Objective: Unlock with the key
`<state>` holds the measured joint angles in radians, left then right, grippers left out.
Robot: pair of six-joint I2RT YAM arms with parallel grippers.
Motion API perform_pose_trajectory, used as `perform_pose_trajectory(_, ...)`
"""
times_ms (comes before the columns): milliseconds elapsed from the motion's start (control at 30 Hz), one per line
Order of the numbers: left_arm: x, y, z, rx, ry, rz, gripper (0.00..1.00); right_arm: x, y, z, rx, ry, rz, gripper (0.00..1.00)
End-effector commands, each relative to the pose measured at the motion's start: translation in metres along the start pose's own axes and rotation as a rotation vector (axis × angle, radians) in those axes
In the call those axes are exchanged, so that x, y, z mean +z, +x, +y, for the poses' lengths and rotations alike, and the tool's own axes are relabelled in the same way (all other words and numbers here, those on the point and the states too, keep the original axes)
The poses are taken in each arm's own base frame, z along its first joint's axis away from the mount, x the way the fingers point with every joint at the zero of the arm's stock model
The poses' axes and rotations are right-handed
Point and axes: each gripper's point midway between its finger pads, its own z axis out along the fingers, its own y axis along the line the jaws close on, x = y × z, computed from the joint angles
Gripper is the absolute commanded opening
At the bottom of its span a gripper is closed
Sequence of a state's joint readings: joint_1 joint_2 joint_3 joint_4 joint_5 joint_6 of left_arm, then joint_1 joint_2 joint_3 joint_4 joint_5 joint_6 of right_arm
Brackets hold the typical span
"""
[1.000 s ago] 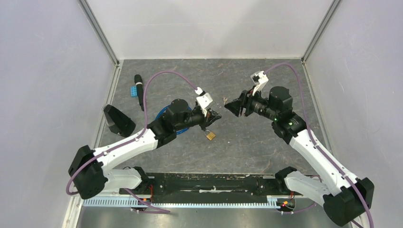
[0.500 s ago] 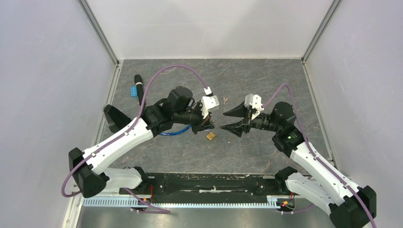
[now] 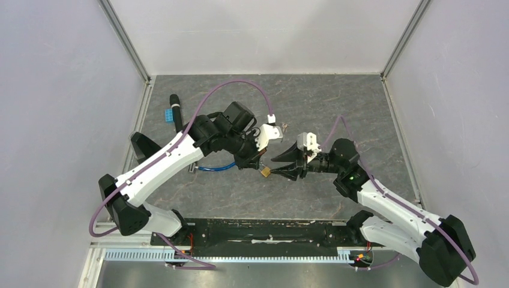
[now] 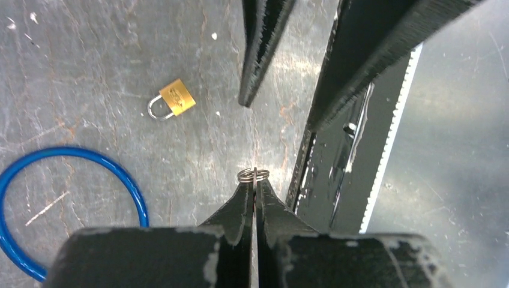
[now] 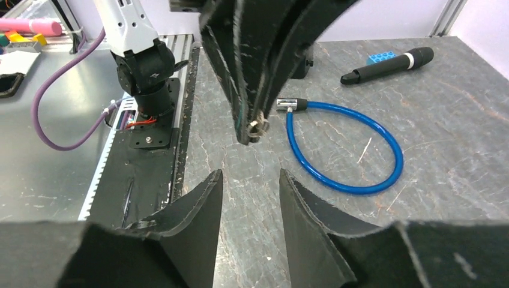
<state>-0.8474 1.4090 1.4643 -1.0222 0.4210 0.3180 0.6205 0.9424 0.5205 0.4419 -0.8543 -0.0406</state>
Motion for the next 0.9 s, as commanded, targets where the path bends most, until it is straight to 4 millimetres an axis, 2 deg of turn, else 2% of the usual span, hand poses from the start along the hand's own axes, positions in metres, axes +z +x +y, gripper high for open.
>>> perform_pose_trajectory(0, -0.013, -0.001, -0.006, 0.037, 0.017, 0.016, 0.02, 0.006, -0.016, -0.001, 0.010, 0.012, -0.100, 0.41)
perform_pose_trajectory(400, -0.009, -0.001, -0.012, 0.025, 0.057, 0.027, 0.02, 0.021, -0.031, 0.014, 0.057, -0.047, -0.226, 0.41)
perform_pose_trajectory(867, -0.012, -0.002, -0.024, 0.062, 0.106, 0.004, 0.02, 0.028, -0.028, 0.012, 0.088, -0.060, -0.222, 0.27)
